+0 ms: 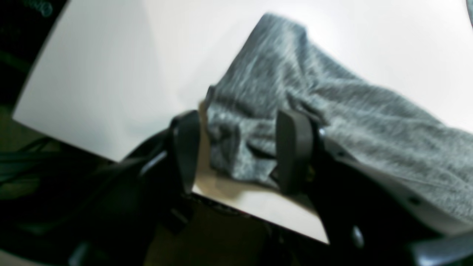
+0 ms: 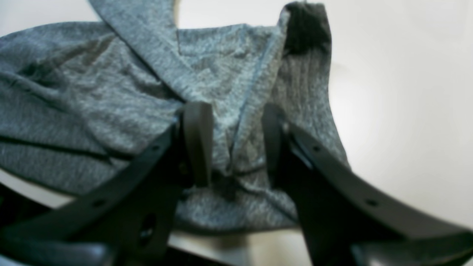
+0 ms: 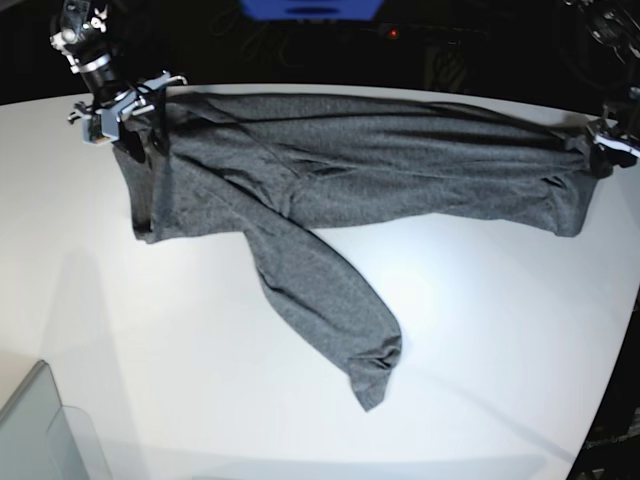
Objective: Layout the t-shirt on the table in an organized manner, then fold the t-shirt properly
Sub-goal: 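Lay the folded shirt edge down with both grippers and release, then move the left gripper over the hanging sleeve and grasp it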
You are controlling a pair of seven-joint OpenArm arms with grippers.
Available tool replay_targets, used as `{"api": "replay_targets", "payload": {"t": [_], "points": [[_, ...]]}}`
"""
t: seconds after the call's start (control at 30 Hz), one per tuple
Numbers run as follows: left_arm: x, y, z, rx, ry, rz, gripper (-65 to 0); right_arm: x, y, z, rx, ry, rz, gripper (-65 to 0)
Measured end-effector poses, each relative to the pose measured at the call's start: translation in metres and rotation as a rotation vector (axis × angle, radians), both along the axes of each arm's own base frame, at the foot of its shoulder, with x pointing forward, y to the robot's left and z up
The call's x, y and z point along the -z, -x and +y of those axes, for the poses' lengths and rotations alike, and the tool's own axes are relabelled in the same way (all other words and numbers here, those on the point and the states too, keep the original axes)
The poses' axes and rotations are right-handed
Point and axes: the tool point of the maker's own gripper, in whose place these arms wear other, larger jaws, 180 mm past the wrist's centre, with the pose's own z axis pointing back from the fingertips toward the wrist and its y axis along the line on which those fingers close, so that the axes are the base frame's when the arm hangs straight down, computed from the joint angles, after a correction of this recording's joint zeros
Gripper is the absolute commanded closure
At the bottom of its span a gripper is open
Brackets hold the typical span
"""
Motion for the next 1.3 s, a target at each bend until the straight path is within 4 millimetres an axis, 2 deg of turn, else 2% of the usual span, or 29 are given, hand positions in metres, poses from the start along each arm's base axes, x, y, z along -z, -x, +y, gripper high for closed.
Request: {"api": "replay_targets", "payload": {"t": [0.13, 0.23, 0.3, 0.47, 0.53, 0.6, 0.67, 0.73, 0.8, 0.9, 0.97, 1.03, 1.1, 1.17, 1.23, 1.3], "points": [[-0.006, 0.001, 0.003, -0.025, -0.007, -0.019, -32.3, -0.012, -0.005, 0.002, -0.007, 0.010, -0.035, -24.9], [-0.006, -0.018, 0.009, -0.049, 0.023, -0.069, -32.3, -0.020, -0.011, 0.003, -0.008, 0.013, -0.061, -25.8], [0.006, -0.032, 0.008, -0.065, 0.089, -0.080, -32.3, -0.026, -0.018, 0.008, 0.002, 0.006, -0.082, -27.3], [0.034, -0.054, 0.012, -0.102, 0.202, -0.055, -32.3, -0.052, -0.051, 0.019, -0.016, -0.013, -0.195, -30.2], [0.048, -0.064, 0.005, -0.074, 0.225, -0.013, -32.3, -0.057, -0.061, 0.030, -0.045, -0.028, -0.217, -31.2], [0.061, -0.072, -0.005, -0.049, 0.237, 0.033, -32.3, -0.053, -0.067, 0.048, -0.089, -0.037, -0.188, -31.9], [0.061, -0.077, -0.008, -0.041, 0.233, 0.037, -32.3, -0.049, -0.074, 0.062, -0.135, -0.032, -0.154, -31.8], [0.055, -0.077, -0.005, -0.036, 0.216, 0.029, -32.2, -0.051, -0.085, 0.075, -0.174, -0.030, -0.148, -31.8], [0.039, -0.080, -0.002, -0.034, 0.186, 0.003, -32.2, -0.050, -0.094, 0.084, -0.208, -0.004, -0.133, -31.8], [-0.011, -0.097, 0.000, -0.003, 0.123, -0.141, -32.2, -0.036, -0.102, 0.102, -0.277, 0.071, -0.088, -31.8], [-0.046, -0.109, -0.007, 0.029, 0.092, -0.237, -32.3, -0.032, -0.104, 0.108, -0.295, 0.075, -0.085, -31.8], [-0.063, -0.118, -0.029, 0.095, 0.073, -0.269, -32.4, -0.023, -0.104, 0.107, -0.299, 0.087, -0.061, -31.9], [-0.065, -0.135, -0.064, 0.189, 0.070, -0.251, -32.4, -0.016, -0.102, 0.106, -0.301, 0.089, -0.038, -31.9], [-0.068, -0.158, -0.107, 0.294, 0.075, -0.263, -32.4, -0.017, -0.104, 0.106, -0.301, 0.093, -0.040, -31.9], [-0.062, -0.179, -0.158, 0.414, 0.064, -0.239, -32.4, -0.023, -0.110, 0.105, -0.295, 0.095, -0.059, -31.9], [-0.048, -0.194, -0.200, 0.506, 0.016, -0.195, -32.4, -0.027, -0.112, 0.104, -0.293, 0.094, -0.076, -31.9]]}}
